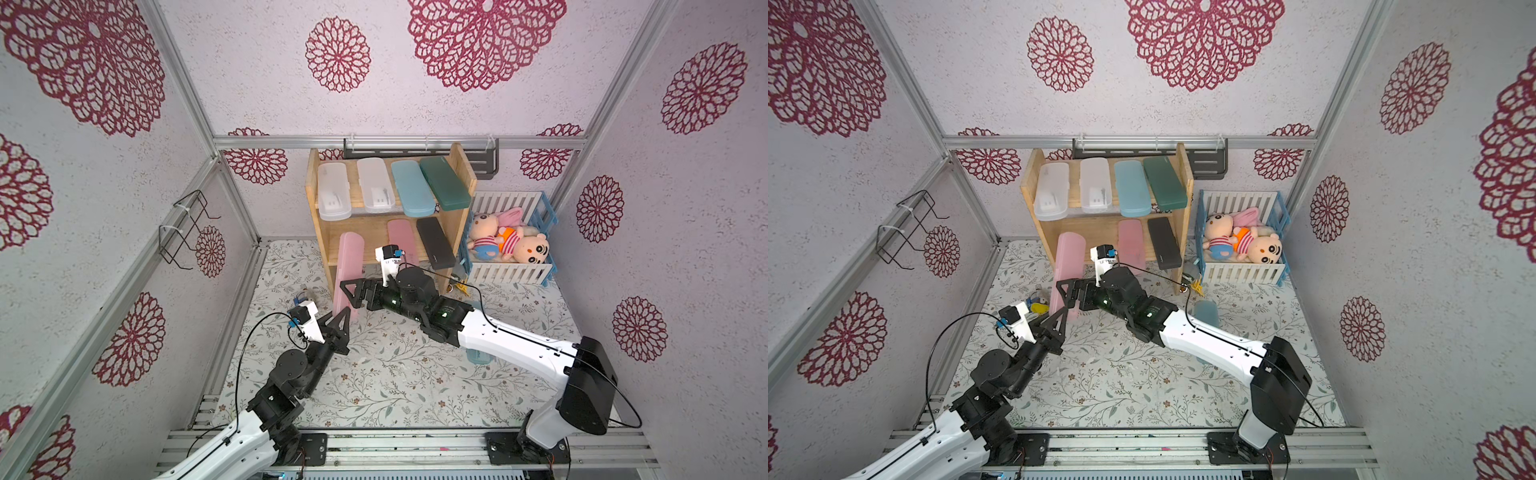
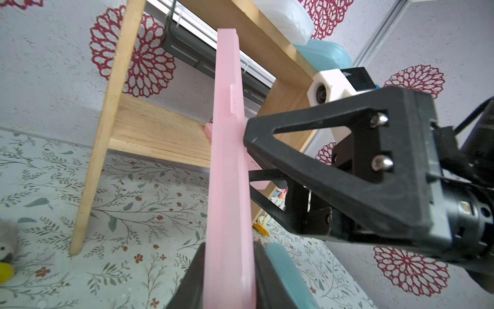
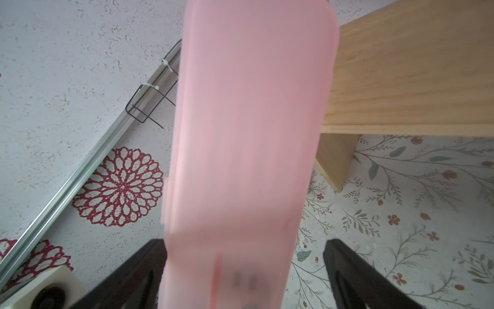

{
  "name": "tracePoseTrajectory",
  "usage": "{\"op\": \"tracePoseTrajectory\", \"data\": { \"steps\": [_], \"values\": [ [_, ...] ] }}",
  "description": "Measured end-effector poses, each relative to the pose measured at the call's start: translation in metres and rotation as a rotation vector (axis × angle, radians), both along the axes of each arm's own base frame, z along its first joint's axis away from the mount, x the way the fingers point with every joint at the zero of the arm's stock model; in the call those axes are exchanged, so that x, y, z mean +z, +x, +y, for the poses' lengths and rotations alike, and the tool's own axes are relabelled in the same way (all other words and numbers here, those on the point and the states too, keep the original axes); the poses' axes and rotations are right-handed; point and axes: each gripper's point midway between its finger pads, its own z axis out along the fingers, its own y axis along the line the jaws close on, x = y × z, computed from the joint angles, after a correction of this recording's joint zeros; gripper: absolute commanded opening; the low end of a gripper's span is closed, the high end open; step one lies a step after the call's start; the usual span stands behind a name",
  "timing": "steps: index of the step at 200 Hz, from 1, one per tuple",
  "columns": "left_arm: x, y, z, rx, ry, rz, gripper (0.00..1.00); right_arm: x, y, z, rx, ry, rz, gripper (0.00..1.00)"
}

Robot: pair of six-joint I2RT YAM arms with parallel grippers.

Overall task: Remove the pencil cases from the shelf
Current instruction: Pick up the pencil case from the shelf.

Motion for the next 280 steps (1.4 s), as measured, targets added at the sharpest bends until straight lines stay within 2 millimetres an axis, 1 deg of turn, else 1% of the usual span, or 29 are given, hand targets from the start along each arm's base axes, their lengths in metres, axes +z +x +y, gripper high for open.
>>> {"op": "tracePoseTrajectory", "data": {
  "steps": [50, 114, 129, 146, 170, 185, 189, 194, 204, 206, 207, 211, 213, 214, 215, 226, 235, 246, 263, 280],
  "values": [
    [0.001, -0.003, 0.011, 0.04, -0.014, -0.009, 0.0, 0.004, -0.002, 0.016, 0.044, 0.014, 0.0, 0.99],
    [-0.001, -0.006, 0.01, 0.019, -0.013, -0.01, 0.0, 0.017, 0.001, 0.029, 0.065, 0.037, -0.015, 0.98],
    [0.0, -0.007, 0.01, 0.019, -0.015, -0.013, 0.0, 0.018, 0.003, 0.031, 0.065, 0.037, -0.017, 0.93],
    [0.0, -0.007, 0.01, 0.018, -0.016, -0.014, 0.0, 0.016, 0.004, 0.032, 0.063, 0.03, -0.007, 0.82],
    [-0.001, -0.008, 0.011, 0.018, -0.012, -0.008, 0.0, 0.015, 0.004, 0.033, 0.064, 0.022, -0.002, 0.74],
    [-0.002, -0.01, 0.012, 0.018, -0.012, -0.005, 0.0, 0.014, 0.004, 0.033, 0.065, 0.018, 0.001, 0.67],
    [-0.002, -0.01, 0.013, 0.018, -0.01, -0.004, 0.04, 0.014, 0.004, 0.034, 0.065, 0.017, 0.001, 0.66],
    [-0.003, -0.01, 0.013, 0.018, -0.009, -0.003, 0.14, 0.013, 0.004, 0.034, 0.065, 0.016, 0.003, 0.64],
    [-0.002, -0.012, 0.013, 0.016, -0.003, -0.006, 0.6, 0.01, 0.003, 0.033, 0.064, 0.01, 0.004, 0.63],
    [-0.003, -0.012, 0.013, 0.015, -0.005, -0.004, 0.67, 0.009, 0.004, 0.033, 0.064, 0.008, 0.005, 0.63],
    [-0.002, -0.012, 0.013, 0.015, -0.006, -0.005, 0.68, 0.009, 0.003, 0.033, 0.064, 0.007, 0.006, 0.63],
    [-0.002, -0.012, 0.014, 0.015, -0.007, -0.006, 0.8, 0.006, 0.003, 0.033, 0.064, 0.0, 0.007, 0.62],
    [-0.002, -0.013, 0.014, 0.015, -0.006, -0.006, 0.88, 0.004, 0.003, 0.033, 0.064, -0.003, 0.009, 0.62],
    [-0.002, -0.013, 0.014, 0.015, -0.006, -0.006, 0.94, 0.003, 0.003, 0.032, 0.064, -0.006, 0.01, 0.62],
    [-0.002, -0.013, 0.014, 0.015, -0.006, -0.006, 0.99, 0.002, 0.003, 0.032, 0.063, -0.008, 0.01, 0.62],
    [-0.002, -0.014, 0.016, 0.016, -0.004, -0.005, 0.97, -0.011, 0.001, 0.029, 0.062, -0.038, 0.022, 0.61],
    [-0.002, -0.015, 0.017, 0.017, -0.003, -0.002, 0.97, -0.026, -0.002, 0.024, 0.062, -0.075, 0.041, 0.61],
    [-0.01, -0.016, 0.016, 0.01, 0.029, 0.02, 0.97, -0.039, -0.004, 0.016, 0.051, -0.108, 0.05, 0.61],
    [-0.013, -0.017, 0.019, 0.023, 0.038, 0.03, 0.97, -0.064, -0.014, -0.009, 0.037, -0.177, 0.081, 0.62],
    [-0.009, -0.018, 0.025, 0.047, 0.028, 0.023, 0.97, -0.098, -0.036, -0.039, 0.034, -0.261, 0.127, 0.63]
  ]
}}
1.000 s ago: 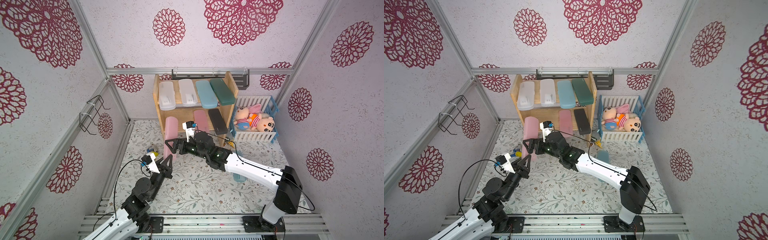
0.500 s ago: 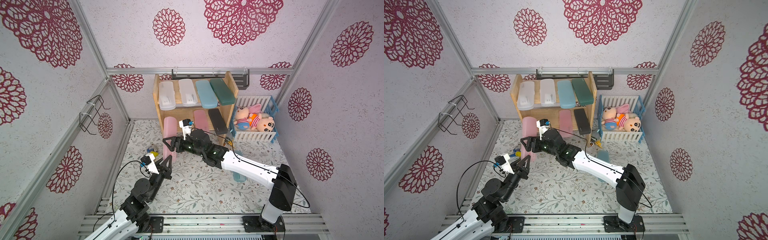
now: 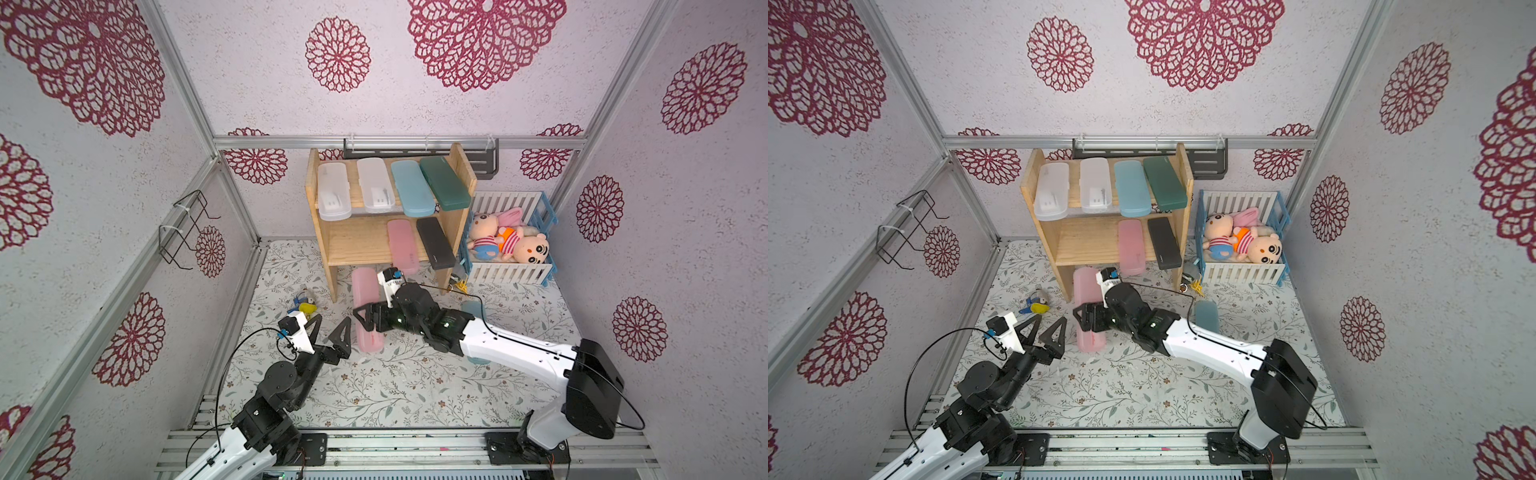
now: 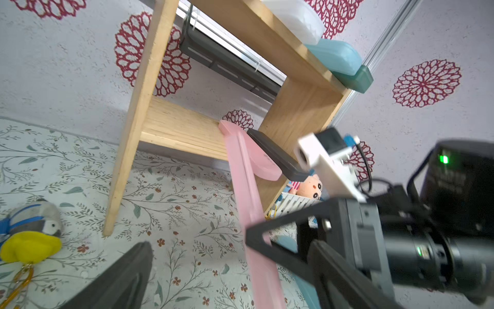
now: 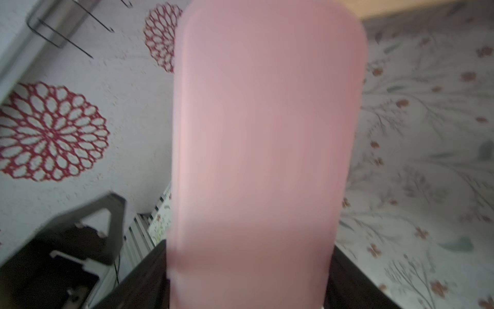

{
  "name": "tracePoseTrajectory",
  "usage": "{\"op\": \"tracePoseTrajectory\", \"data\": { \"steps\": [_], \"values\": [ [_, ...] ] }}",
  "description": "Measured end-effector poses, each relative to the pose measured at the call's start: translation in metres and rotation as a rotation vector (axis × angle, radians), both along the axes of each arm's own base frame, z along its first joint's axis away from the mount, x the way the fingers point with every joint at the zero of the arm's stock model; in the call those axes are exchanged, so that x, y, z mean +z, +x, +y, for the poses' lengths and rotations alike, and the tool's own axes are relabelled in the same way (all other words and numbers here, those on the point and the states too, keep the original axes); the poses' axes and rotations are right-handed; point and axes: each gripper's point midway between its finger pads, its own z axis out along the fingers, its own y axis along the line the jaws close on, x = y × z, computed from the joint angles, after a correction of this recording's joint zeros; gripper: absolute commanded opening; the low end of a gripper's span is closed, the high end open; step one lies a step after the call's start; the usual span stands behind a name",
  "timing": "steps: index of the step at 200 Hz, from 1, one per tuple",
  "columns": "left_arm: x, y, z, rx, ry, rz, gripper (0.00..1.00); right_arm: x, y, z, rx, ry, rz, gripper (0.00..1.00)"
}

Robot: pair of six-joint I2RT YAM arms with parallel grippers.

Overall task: Remove the pencil cases from the shelf
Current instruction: Pick up the pencil case from the shelf, then place the pencil case at the center of the board.

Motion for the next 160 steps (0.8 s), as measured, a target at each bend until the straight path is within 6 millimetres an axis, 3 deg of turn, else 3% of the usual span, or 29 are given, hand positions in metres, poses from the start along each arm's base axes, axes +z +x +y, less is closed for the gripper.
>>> {"op": "tracePoseTrajectory", "data": {
  "steps": [34, 52, 71, 100, 131, 160],
  "values": [
    [0.003, -0.001, 0.009, 0.036, -0.023, 0.003, 0.97, -0.069, -0.035, -0.062, -0.03, -0.167, 0.099, 0.64],
    [0.002, 0.0, 0.01, 0.046, -0.028, 0.011, 0.97, -0.102, -0.037, -0.097, -0.079, -0.242, 0.157, 0.64],
    [-0.001, 0.001, 0.011, 0.051, -0.038, 0.023, 0.97, -0.129, -0.026, -0.137, -0.166, -0.305, 0.214, 0.64],
    [-0.01, 0.006, 0.005, 0.051, -0.034, 0.06, 0.97, -0.141, -0.006, -0.174, -0.252, -0.35, 0.241, 0.65],
    [-0.02, 0.013, -0.004, 0.04, -0.014, 0.106, 0.97, -0.147, 0.012, -0.187, -0.273, -0.392, 0.231, 0.67],
    [-0.017, 0.017, -0.01, 0.03, -0.02, 0.111, 0.97, -0.157, 0.03, -0.197, -0.287, -0.436, 0.236, 0.68]
  ]
}}
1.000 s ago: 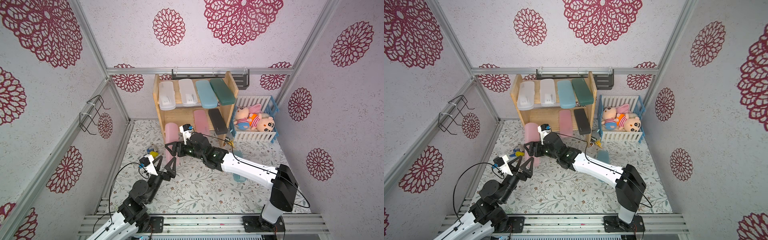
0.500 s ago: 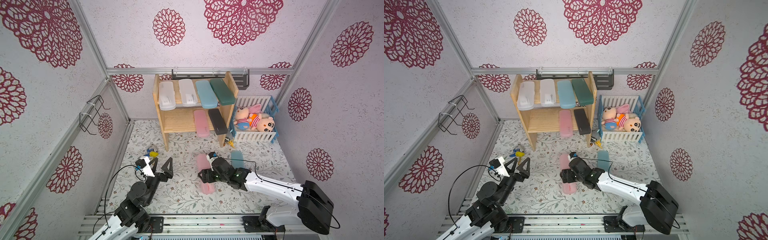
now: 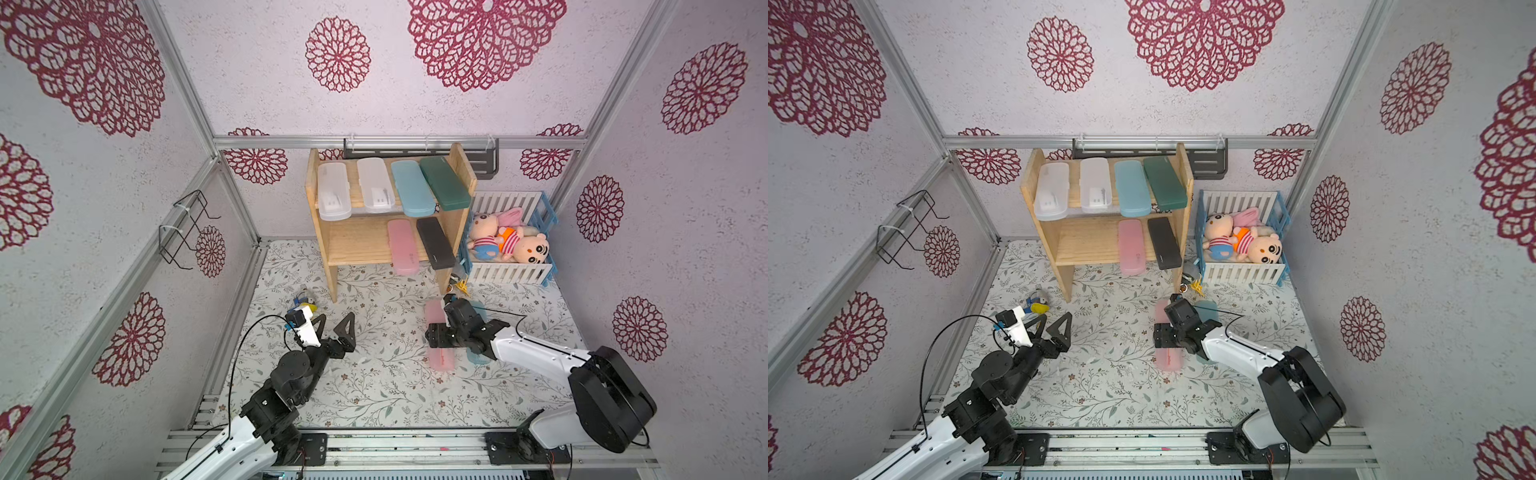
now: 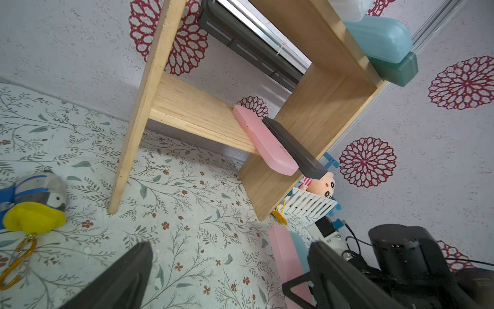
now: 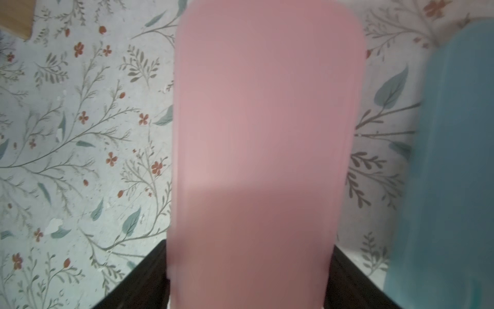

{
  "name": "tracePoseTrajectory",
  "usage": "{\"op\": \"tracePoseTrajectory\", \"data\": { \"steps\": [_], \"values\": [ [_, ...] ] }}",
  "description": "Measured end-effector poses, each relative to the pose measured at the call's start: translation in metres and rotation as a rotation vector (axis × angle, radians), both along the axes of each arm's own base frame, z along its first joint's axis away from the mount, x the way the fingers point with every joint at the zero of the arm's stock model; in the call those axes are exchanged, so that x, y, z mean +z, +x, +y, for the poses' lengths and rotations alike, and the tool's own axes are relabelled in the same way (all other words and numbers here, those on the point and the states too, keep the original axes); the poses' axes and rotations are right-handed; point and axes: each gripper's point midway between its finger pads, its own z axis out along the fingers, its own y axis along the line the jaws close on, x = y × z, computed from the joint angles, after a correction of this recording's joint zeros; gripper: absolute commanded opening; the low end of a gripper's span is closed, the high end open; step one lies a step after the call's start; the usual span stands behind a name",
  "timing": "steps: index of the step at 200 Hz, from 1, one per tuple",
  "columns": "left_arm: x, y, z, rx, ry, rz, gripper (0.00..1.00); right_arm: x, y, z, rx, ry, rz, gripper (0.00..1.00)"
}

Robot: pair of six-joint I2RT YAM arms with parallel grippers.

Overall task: Remove the pencil cases from the shelf
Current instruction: Place the pencil case at the center of the board.

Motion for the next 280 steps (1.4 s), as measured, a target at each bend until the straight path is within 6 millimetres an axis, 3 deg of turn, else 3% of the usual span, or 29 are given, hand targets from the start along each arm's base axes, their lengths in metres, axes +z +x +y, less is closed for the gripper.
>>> {"op": "tracePoseTrajectory", "data": {
  "steps": [47, 94, 150, 177, 244, 280],
  "values": [
    [0.012, 0.004, -0.002, 0.008, -0.017, -0.02, 0.97, -0.026, 0.016, -0.026, -0.044, -0.08, 0.045, 0.68],
    [0.041, 0.01, -0.007, 0.01, -0.057, -0.051, 0.97, -0.027, 0.034, -0.031, -0.043, -0.126, 0.031, 0.71],
    [0.03, 0.024, -0.024, -0.006, -0.007, 0.005, 0.97, -0.033, 0.037, -0.043, -0.056, -0.158, 0.038, 0.75],
    [0.036, 0.027, -0.029, -0.013, -0.018, 0.009, 0.97, -0.04, 0.031, -0.048, -0.059, -0.169, 0.055, 0.78],
    [0.043, 0.033, -0.037, -0.022, -0.067, 0.034, 0.97, -0.038, 0.016, -0.057, -0.055, -0.167, 0.05, 0.96],
    [0.037, 0.04, -0.043, -0.011, -0.123, 0.076, 0.97, -0.014, 0.019, -0.053, -0.046, -0.125, -0.009, 0.99]
  ]
}}
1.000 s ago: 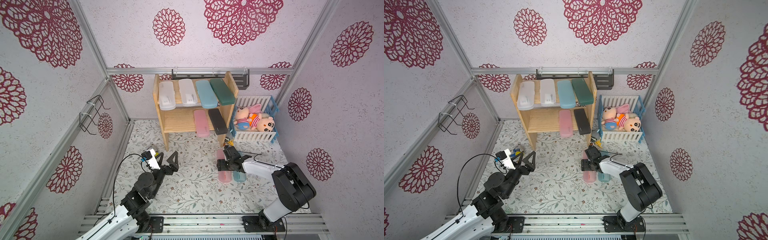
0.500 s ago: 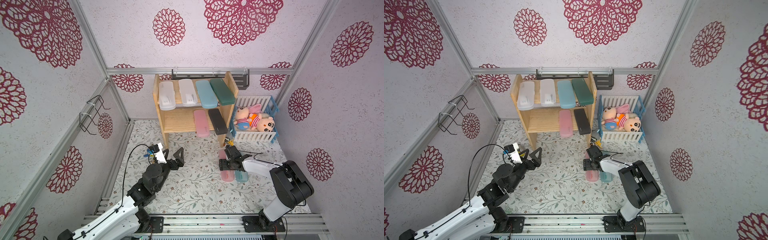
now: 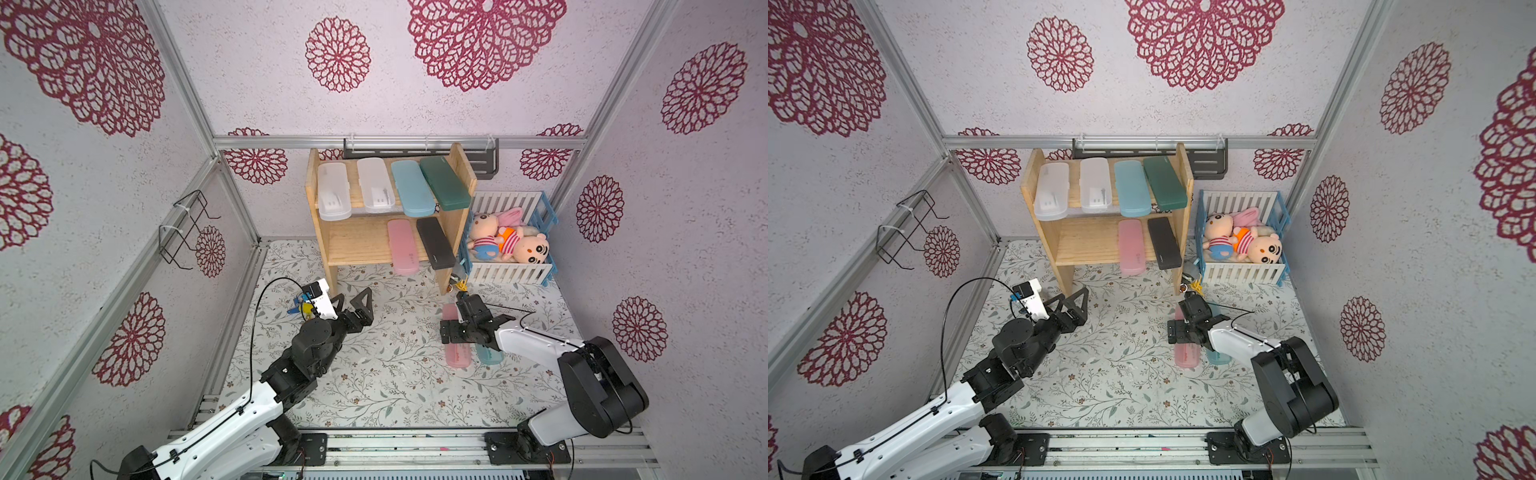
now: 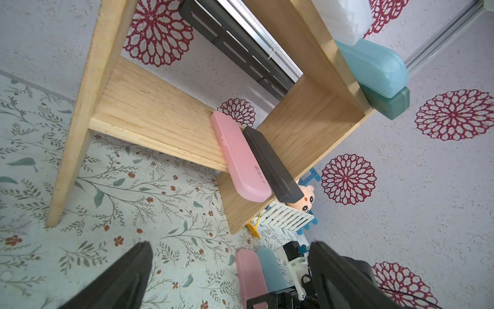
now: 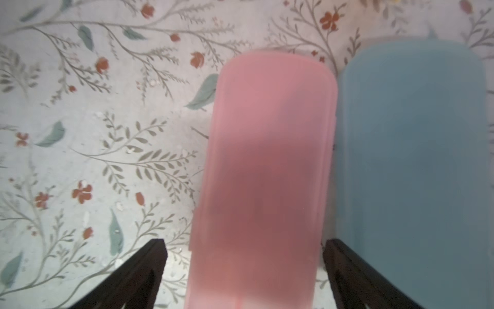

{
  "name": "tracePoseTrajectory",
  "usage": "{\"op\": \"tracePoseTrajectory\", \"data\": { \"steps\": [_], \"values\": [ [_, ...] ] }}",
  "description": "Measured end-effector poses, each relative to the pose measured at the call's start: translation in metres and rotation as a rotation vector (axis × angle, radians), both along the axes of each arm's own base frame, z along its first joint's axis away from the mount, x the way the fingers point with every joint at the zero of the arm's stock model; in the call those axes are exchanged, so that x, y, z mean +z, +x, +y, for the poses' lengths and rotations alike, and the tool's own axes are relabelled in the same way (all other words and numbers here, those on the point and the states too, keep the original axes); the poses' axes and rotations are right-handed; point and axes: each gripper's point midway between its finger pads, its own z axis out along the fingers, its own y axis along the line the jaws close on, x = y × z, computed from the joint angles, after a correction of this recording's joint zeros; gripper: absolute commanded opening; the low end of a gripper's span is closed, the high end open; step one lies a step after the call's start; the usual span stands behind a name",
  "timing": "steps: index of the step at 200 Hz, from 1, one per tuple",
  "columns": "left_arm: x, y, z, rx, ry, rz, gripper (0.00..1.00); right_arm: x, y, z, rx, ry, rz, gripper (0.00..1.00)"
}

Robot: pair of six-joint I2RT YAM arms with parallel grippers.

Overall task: Remove the pencil cases from the shelf
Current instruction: Place the pencil case at the center of the board, then pick up the pencil case from the shelf.

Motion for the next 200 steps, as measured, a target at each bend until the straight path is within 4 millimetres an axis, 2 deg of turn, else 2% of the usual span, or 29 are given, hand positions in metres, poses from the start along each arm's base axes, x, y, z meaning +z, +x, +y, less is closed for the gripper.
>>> {"op": "tracePoseTrajectory", "data": {
  "steps": [35, 54, 76, 87, 106, 117, 134, 164, 186, 200],
  "values": [
    [-0.018, 0.012, -0.013, -0.011, -0.074, 0.068, 0.97, 0.031, 0.002, 0.005, 0.017, 0.052, -0.075, 0.99],
    [-0.023, 0.026, -0.027, -0.06, -0.186, 0.102, 0.97, 0.068, 0.002, 0.009, 0.028, 0.109, -0.168, 0.99],
    [-0.032, 0.056, -0.038, -0.106, -0.363, 0.131, 1.0, 0.124, 0.003, 0.012, 0.039, 0.185, -0.31, 0.99],
    [-0.042, 0.071, -0.044, -0.128, -0.439, 0.154, 0.96, 0.151, 0.003, 0.013, 0.046, 0.218, -0.372, 0.99],
    [-0.063, 0.092, -0.06, -0.165, -0.515, 0.223, 0.95, 0.178, 0.005, 0.015, 0.051, 0.247, -0.426, 0.99],
    [-0.068, 0.101, -0.073, -0.194, -0.539, 0.246, 0.95, 0.182, 0.006, 0.015, 0.052, 0.251, -0.431, 0.99],
    [-0.064, 0.109, -0.088, -0.243, -0.58, 0.245, 0.95, 0.179, 0.004, 0.014, 0.052, 0.246, -0.412, 0.99],
    [-0.053, 0.117, -0.101, -0.291, -0.621, 0.223, 0.93, 0.17, 0.0, 0.009, 0.044, 0.229, -0.376, 0.99],
    [-0.051, 0.122, -0.108, -0.311, -0.641, 0.221, 0.88, 0.167, -0.001, 0.006, 0.035, 0.221, -0.36, 0.99],
    [-0.052, 0.128, -0.114, -0.328, -0.65, 0.231, 0.81, 0.165, -0.001, 0.003, 0.029, 0.218, -0.354, 0.99]
  ]
}}
